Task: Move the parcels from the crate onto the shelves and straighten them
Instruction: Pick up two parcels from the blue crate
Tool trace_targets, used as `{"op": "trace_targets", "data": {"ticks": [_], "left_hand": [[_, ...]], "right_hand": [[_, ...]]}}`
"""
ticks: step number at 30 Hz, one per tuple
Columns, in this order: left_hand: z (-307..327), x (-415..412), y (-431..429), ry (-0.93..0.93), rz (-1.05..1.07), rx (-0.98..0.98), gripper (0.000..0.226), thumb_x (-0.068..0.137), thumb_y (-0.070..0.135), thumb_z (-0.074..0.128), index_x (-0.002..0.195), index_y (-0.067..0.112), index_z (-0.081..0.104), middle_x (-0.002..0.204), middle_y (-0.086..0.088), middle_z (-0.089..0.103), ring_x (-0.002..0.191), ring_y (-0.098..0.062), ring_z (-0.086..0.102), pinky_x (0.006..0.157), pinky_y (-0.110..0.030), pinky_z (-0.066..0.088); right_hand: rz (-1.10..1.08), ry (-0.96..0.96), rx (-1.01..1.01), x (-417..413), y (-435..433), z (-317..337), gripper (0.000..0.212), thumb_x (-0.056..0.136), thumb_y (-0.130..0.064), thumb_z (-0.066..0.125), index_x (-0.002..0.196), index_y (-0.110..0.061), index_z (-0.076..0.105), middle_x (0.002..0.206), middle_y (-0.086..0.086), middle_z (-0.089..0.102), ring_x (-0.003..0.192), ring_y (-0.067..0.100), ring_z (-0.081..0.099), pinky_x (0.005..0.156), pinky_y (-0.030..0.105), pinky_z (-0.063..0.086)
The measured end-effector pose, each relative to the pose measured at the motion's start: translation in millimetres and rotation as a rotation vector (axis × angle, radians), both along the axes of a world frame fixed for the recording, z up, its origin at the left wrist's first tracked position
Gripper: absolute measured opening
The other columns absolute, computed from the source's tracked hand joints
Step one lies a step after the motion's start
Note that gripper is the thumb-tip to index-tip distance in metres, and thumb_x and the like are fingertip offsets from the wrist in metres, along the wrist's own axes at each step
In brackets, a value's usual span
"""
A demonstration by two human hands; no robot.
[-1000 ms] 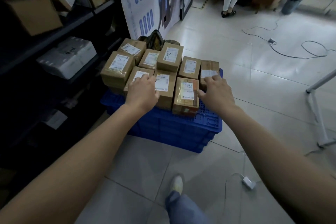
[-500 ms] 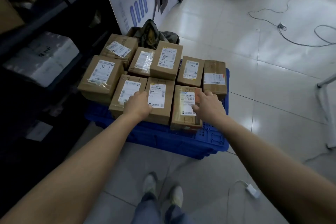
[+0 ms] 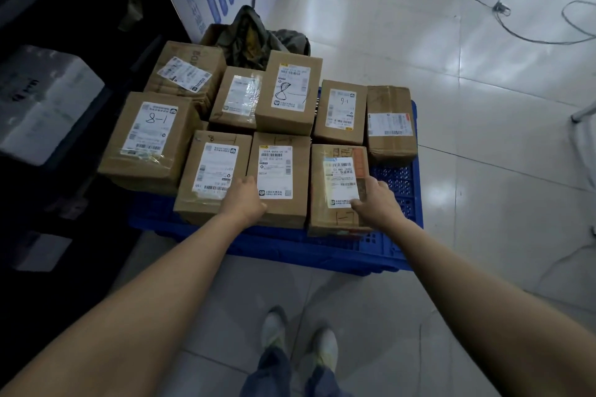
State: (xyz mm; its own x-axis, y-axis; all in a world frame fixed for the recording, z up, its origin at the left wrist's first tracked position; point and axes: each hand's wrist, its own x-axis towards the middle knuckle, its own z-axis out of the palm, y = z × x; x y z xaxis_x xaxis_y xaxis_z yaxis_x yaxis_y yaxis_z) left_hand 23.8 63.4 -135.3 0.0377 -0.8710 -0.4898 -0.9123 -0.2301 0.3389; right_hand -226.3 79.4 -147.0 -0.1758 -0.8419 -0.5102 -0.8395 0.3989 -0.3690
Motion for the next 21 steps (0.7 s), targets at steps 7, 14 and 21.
{"op": "trace_targets", "data": {"ticks": [7,14,21], "left_hand": [[-18.8,-3.6,-25.2,-0.084,0.068,-0.029,0.062,0.083,0.032,0.068,0.132,0.006,0.04,0.135,-0.015,0.041,0.125,-0.033,0.036,0.099,-0.044,0.039],[-32.3,-0.1,-36.7,-0.137,0.204,-0.047,0.076,0.076,0.044,0.074,0.133,0.007,0.04,0.139,-0.017,0.031,0.127,-0.034,0.03,0.102,-0.046,0.033],[-34.1,-10.2,-40.6,-0.097,0.107,-0.078,0.049,0.08,0.032,0.073,0.116,0.008,0.051,0.133,-0.016,0.035,0.121,-0.032,0.037,0.1,-0.043,0.037]], "right_hand": [[-0.142,-0.198,0.092,-29.4,-22.4,-68.4,0.065,0.078,-0.042,0.064,0.133,-0.021,0.037,0.126,0.003,0.054,0.115,0.03,0.056,0.093,0.046,0.049],[-0.431,-0.508,0.222,-27.2,-15.1,-67.2,0.043,0.1,-0.031,0.044,0.132,-0.002,0.046,0.123,0.015,0.061,0.108,0.028,0.061,0.084,0.041,0.053],[-0.599,-0.737,0.233,-28.5,-16.2,-80.7,0.05,0.1,-0.046,0.038,0.13,-0.009,0.054,0.115,0.012,0.067,0.102,0.027,0.066,0.091,0.042,0.053]]}}
